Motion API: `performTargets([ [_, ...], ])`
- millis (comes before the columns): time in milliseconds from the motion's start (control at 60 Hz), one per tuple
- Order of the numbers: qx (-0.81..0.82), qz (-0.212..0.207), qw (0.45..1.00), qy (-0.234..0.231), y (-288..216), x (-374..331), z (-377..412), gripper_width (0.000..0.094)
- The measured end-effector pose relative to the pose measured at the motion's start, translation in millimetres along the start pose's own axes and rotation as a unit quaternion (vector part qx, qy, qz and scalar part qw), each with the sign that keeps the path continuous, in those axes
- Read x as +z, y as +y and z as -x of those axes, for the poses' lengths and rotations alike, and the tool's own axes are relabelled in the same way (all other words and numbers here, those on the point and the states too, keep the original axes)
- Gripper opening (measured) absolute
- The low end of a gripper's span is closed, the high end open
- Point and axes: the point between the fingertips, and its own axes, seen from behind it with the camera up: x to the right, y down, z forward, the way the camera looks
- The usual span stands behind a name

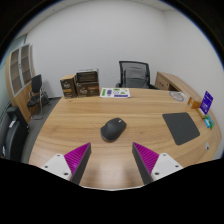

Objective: Arrange mouse

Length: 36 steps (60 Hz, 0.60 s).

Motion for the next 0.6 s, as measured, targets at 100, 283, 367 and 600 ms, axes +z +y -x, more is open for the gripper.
performTargets([
  [100,0.009,0.006,1.0,-0.002,-0.7,28.9,4.5,0.086],
  [283,0.011,0.019,1.0,0.007,-0.9,77.0,1.6,0.0863],
  [367,0.01,0.029,1.0,0.006,0.8,96.9,0.6,0.0861],
  [600,0.026,0.06,0.998,-0.002,0.5,143.0,-2.6,0.0863],
])
